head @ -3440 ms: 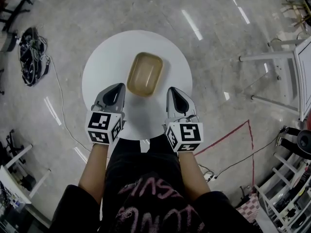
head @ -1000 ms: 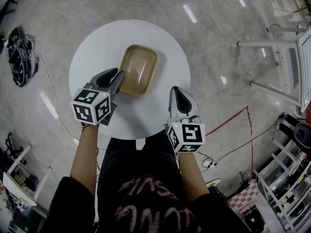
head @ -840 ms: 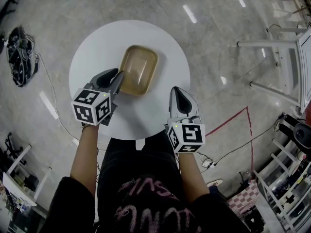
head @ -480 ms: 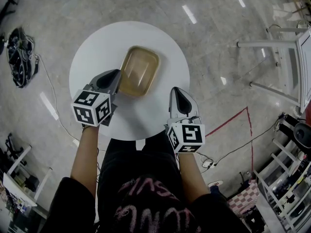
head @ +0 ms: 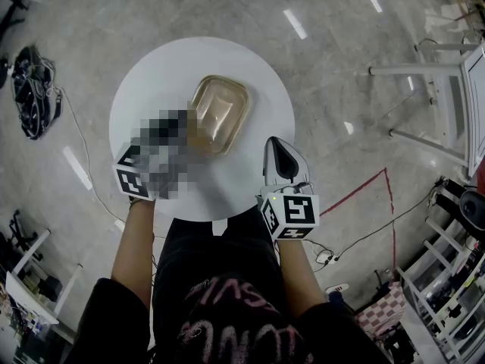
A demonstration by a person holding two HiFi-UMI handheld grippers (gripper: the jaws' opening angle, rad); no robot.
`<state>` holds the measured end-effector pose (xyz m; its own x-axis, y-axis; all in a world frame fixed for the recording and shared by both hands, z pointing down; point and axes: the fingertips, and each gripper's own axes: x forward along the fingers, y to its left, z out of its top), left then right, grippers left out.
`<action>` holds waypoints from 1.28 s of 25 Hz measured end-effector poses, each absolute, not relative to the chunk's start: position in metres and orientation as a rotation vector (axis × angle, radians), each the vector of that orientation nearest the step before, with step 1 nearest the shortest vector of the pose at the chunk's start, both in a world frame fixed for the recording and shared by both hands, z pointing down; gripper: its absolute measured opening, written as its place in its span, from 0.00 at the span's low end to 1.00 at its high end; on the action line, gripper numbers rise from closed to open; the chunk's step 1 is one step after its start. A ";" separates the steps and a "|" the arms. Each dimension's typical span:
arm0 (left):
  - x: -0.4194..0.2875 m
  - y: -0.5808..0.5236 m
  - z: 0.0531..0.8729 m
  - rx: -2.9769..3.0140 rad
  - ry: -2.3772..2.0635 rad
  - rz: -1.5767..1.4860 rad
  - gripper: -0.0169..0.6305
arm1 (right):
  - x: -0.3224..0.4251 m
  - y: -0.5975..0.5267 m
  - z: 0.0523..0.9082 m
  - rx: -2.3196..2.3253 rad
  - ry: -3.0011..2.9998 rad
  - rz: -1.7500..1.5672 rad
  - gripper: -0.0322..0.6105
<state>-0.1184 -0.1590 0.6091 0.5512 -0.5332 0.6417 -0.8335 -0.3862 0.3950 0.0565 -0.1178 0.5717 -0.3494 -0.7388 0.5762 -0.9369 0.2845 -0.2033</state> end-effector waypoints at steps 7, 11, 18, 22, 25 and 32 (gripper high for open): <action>-0.115 -0.159 0.602 2.092 -1.103 0.545 0.05 | 0.057 -0.122 0.566 1.520 -2.201 0.726 0.06; -0.116 -0.157 0.597 2.094 -1.115 0.543 0.05 | 0.059 -0.121 0.563 1.524 -2.205 0.722 0.07; -0.118 -0.151 0.594 2.098 -1.129 0.545 0.05 | 0.057 -0.121 0.558 1.537 -2.221 0.714 0.06; -0.116 -0.151 0.589 2.105 -1.141 0.544 0.05 | 0.058 -0.121 0.554 1.538 -2.231 0.708 0.06; -0.115 -0.150 0.585 2.111 -1.153 0.541 0.05 | 0.060 -0.121 0.550 1.539 -2.241 0.699 0.07; -0.120 -0.146 0.572 2.124 -1.185 0.527 0.05 | 0.056 -0.119 0.539 1.543 -2.265 0.678 0.06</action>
<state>-0.1196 -0.1456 0.5716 0.5129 -0.6005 0.6135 -0.8578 -0.3877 0.3376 0.0564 -0.1195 0.5387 -0.3674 -0.7800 0.5066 -0.9300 0.3053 -0.2046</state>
